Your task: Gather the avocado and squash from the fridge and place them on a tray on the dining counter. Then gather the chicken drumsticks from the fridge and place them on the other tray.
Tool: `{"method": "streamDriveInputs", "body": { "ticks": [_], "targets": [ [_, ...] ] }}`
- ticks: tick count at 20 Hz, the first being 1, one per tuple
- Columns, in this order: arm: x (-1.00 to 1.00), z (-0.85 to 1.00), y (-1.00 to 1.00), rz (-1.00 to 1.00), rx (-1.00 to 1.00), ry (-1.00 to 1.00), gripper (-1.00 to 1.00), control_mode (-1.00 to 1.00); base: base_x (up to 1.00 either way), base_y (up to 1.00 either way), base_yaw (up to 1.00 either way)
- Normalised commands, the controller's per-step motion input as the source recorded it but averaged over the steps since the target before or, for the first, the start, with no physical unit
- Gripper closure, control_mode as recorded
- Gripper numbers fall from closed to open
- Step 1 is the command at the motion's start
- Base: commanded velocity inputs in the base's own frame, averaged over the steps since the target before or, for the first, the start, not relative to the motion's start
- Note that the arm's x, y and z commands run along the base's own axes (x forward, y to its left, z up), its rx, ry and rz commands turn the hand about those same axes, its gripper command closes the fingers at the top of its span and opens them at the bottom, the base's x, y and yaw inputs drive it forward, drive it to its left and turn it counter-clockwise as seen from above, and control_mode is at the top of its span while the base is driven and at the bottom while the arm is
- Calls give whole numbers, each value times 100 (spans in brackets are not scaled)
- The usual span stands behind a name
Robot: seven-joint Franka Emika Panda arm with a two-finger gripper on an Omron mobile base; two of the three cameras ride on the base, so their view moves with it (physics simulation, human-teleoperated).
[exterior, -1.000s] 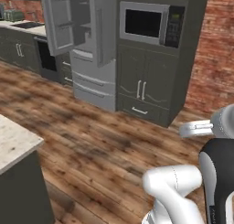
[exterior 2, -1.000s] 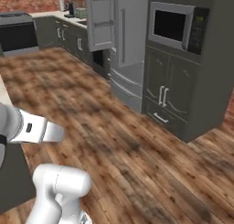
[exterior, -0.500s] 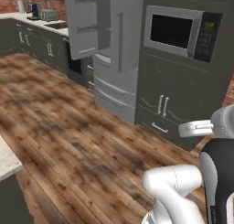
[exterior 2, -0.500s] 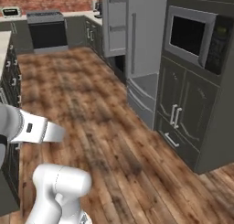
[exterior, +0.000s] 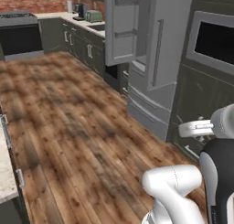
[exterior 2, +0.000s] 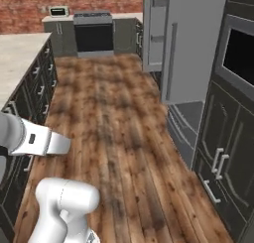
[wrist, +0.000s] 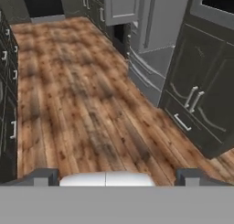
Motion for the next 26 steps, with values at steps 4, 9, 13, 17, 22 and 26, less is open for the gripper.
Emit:
{"method": "streamDriveInputs", "body": {
  "ticks": [4, 9, 13, 17, 22, 26],
  "targets": [
    [0, 0, 0, 0, 0, 0, -100, 100, 95, -24, 42],
    [0, 0, 0, 0, 0, 0, -100, 100, 96, -36, 38],
    [0, 0, 0, 0, 0, 0, -100, 100, 89, -39, 23],
    [0, 0, 0, 0, 0, 0, -100, 100, 78, -28, 4],
    [0, 0, 0, 0, 0, 0, -100, 100, 78, 0, -13],
    [0, 0, 0, 0, 0, 0, -100, 100, 70, 8, -28]
  ]
}}
